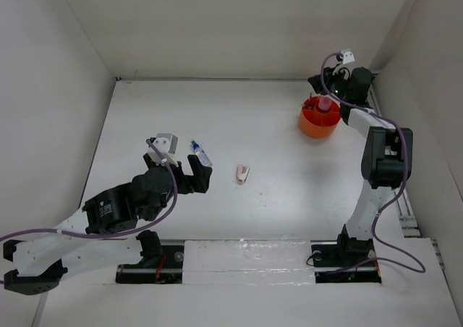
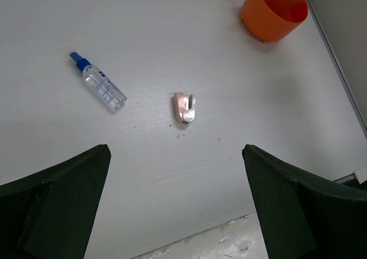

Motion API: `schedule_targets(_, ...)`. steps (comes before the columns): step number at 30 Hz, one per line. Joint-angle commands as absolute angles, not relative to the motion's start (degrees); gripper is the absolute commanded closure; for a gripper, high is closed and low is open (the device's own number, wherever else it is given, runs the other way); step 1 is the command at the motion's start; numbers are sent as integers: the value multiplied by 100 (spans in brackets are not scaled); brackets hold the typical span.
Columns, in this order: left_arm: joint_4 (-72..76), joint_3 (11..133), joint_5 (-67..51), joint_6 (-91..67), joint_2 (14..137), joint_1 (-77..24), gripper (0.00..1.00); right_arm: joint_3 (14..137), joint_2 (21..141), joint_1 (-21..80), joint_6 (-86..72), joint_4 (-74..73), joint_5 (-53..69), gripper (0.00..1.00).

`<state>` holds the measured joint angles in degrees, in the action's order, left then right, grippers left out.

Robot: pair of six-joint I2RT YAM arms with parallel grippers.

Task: Sort the stationery into containers
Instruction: Place the pen in the storage box, then pick up the stapler from the center of the board.

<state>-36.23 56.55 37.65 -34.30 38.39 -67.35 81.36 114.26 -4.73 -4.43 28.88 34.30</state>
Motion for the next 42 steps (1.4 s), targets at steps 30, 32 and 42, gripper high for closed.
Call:
schedule_targets(30, -3797, 5643, 4192, -4113, 4052, -6706, 0, 6866, 7430, 1686, -422, 1618, 609, 0)
schedule_targets(32, -3797, 5643, 4192, -4314, 4052, -6706, 0, 6541, 7060, 2072, -596, 1538, 65, 0)
schedule_targets(42, -3078, 5493, 4025, -4649, 5173, -6461, 0, 5651, 4898, 3048, -1143, 443, -1296, 0)
